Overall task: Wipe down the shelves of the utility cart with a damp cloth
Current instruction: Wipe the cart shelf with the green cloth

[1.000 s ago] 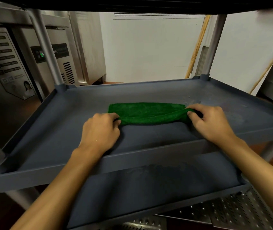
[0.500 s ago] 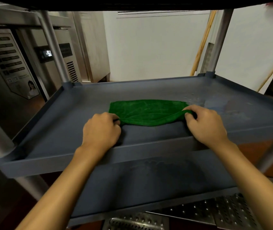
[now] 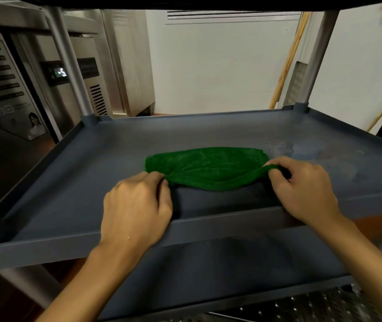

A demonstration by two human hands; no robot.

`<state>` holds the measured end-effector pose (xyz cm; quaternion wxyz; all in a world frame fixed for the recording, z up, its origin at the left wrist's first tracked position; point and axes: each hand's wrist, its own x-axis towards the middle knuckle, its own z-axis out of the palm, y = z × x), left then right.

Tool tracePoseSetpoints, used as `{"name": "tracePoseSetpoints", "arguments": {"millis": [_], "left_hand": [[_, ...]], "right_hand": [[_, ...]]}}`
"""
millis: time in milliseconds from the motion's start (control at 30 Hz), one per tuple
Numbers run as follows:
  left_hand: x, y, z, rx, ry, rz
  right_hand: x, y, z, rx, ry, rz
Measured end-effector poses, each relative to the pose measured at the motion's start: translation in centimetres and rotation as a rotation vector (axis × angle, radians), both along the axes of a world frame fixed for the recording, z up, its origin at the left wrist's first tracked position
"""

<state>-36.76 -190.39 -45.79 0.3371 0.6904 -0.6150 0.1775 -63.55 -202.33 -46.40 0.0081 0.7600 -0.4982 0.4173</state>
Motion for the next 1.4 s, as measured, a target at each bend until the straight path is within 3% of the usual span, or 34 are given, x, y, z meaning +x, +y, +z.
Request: {"name": "tracePoseSetpoints", "arguments": {"millis": [700, 867, 1167, 1400], "left_hand": [[6.7, -9.5, 0.1, 0.075, -0.048, 0.017], [6.9, -9.1, 0.2, 0.120, -0.122, -0.008], [9.0, -7.5, 1.6, 0.287, -0.005, -0.073], [10.7, -4.9, 2.6, 0.353, -0.058, -0.109]], "right_hand": [[6.4, -5.6, 1.2, 0.100, 0.049, -0.065], [6.2, -5.8, 1.5, 0.143, 0.057, 0.000], [5.5, -5.7, 1.6, 0.267, -0.052, 0.185], [5.5, -4.6, 2.6, 0.412, -0.021, 0.305]]}}
